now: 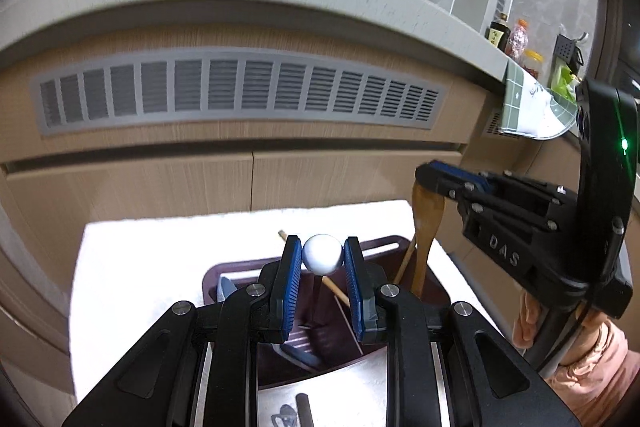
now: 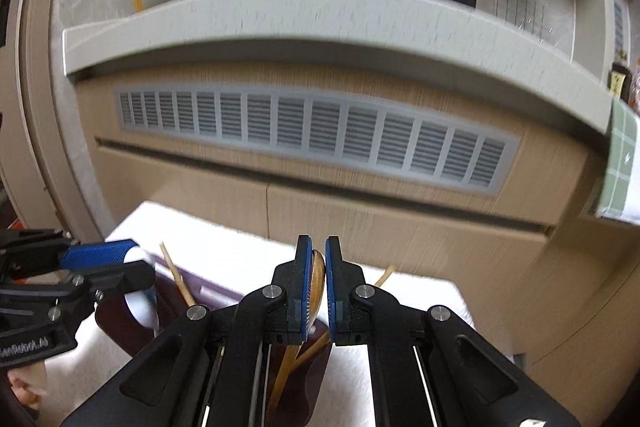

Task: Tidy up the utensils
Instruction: 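Lower both held spoons into the purple caddy and open both grippers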

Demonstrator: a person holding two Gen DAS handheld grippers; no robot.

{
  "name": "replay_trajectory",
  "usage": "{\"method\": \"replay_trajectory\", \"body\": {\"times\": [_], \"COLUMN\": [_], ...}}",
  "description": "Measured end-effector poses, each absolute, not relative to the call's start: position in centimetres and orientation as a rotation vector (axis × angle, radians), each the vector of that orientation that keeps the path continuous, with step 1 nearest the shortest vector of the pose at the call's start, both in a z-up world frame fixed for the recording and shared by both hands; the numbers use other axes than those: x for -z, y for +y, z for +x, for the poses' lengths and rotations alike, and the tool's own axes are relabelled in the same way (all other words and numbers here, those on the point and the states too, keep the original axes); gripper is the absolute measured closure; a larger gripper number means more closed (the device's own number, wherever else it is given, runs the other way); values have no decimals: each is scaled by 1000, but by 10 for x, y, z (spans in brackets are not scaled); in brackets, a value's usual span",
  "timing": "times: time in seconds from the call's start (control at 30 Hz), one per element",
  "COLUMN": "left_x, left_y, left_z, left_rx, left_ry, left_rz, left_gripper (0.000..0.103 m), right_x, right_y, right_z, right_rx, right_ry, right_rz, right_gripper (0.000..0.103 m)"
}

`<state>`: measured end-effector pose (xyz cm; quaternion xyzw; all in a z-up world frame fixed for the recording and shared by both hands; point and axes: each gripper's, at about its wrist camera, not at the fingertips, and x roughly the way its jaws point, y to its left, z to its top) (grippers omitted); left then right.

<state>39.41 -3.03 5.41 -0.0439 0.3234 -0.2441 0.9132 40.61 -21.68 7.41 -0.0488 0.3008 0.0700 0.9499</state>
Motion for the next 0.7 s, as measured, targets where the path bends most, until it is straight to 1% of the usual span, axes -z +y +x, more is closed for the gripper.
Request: {"method": "replay_trajectory", "body": {"times": [0.07,0.13,0.17,0.2,0.23,0.27,0.3,0.37,0.4,0.43,0.47,0.5,0.57,0.7], "left_x": [-48,-47,-48,-50,-52,-54,-56,-60,-61,-60,-59,-57,-49,-24], "left_y": [-29,-26,-25,-27,-26,-24,-23,-21,-19,-18,-18,-17,-17,-9], "left_z": [397,396,394,393,391,387,383,372,365,358,352,346,332,311], "left_rx": [508,512,513,515,514,511,508,495,483,470,460,448,427,402], "left_ry": [676,678,674,669,663,653,645,625,614,605,601,598,602,664], "left_rz": [-102,-112,-114,-113,-112,-108,-105,-91,-80,-66,-53,-36,-1,30], "left_gripper": [79,79,79,79,79,78,77,69,66,60,55,54,53,53], "right_x": [-65,-58,-57,-56,-57,-59,-61,-63,-62,-60,-58,-55,-44,-12], "right_y": [-218,-219,-221,-222,-224,-225,-227,-228,-229,-231,-231,-232,-230,-209], "right_z": [407,406,405,403,401,396,391,380,373,366,360,352,336,310], "right_rx": [-140,-141,-142,-147,-147,-141,-134,-115,-103,-96,-95,-94,-97,-186], "right_ry": [640,661,669,673,668,659,645,641,647,658,667,676,697,798], "right_rz": [-104,-103,-101,-98,-94,-93,-94,-107,-110,-107,-104,-100,-106,-157], "right_gripper": [97,94,86,70,61,47,44,43,39,35,25,19,16,16]}}
